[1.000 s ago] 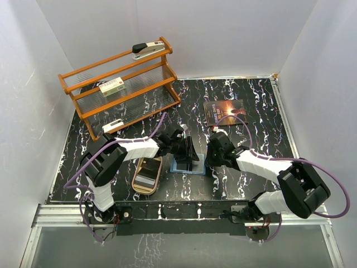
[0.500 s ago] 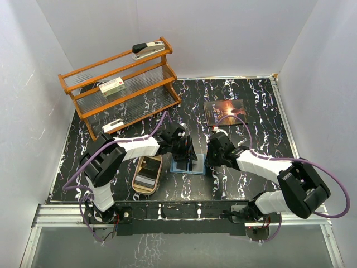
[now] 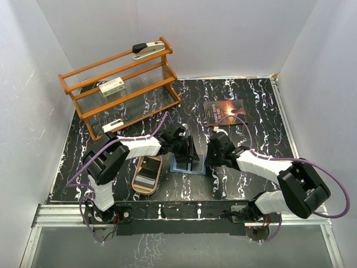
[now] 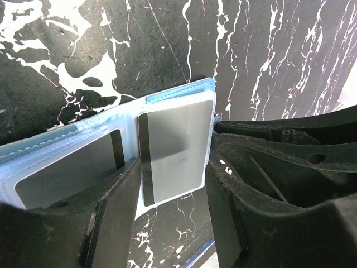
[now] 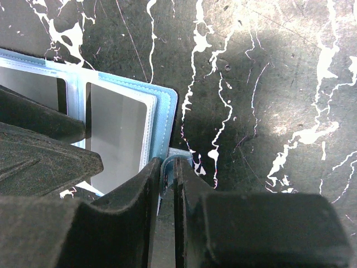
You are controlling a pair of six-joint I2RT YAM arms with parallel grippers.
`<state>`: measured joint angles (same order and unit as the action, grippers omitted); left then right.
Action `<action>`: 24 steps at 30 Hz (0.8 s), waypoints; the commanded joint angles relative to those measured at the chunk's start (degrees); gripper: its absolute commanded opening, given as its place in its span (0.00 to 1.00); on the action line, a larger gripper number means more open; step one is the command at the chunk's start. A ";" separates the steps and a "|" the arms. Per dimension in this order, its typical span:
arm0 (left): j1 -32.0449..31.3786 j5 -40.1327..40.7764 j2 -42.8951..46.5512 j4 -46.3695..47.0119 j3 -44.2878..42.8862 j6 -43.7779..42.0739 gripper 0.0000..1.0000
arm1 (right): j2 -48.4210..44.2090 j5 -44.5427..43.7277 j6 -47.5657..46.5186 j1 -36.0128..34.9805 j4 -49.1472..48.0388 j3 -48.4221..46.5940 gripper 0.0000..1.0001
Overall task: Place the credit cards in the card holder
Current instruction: Adjust the credit card in the card holder.
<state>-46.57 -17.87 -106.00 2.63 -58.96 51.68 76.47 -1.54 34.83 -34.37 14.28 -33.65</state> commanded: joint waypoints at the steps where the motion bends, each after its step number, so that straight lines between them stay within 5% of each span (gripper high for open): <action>1: -0.68 -1.56 -1.75 0.98 -0.28 1.47 0.49 | 1.38 -0.65 0.06 0.10 -3.55 0.73 0.13; 10: -0.74 -0.47 2.93 1.05 -0.35 1.94 0.49 | 0.26 -2.86 -1.43 0.09 -0.74 -1.41 0.18; 24: 2.01 10.39 10.65 -13.25 -2.05 -5.55 0.60 | -6.11 -0.10 0.44 0.02 5.72 -6.89 0.32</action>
<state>-46.33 -10.83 -99.42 -5.87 -60.36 48.40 73.30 -3.73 33.71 -34.39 20.56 -37.71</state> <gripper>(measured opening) 0.592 0.316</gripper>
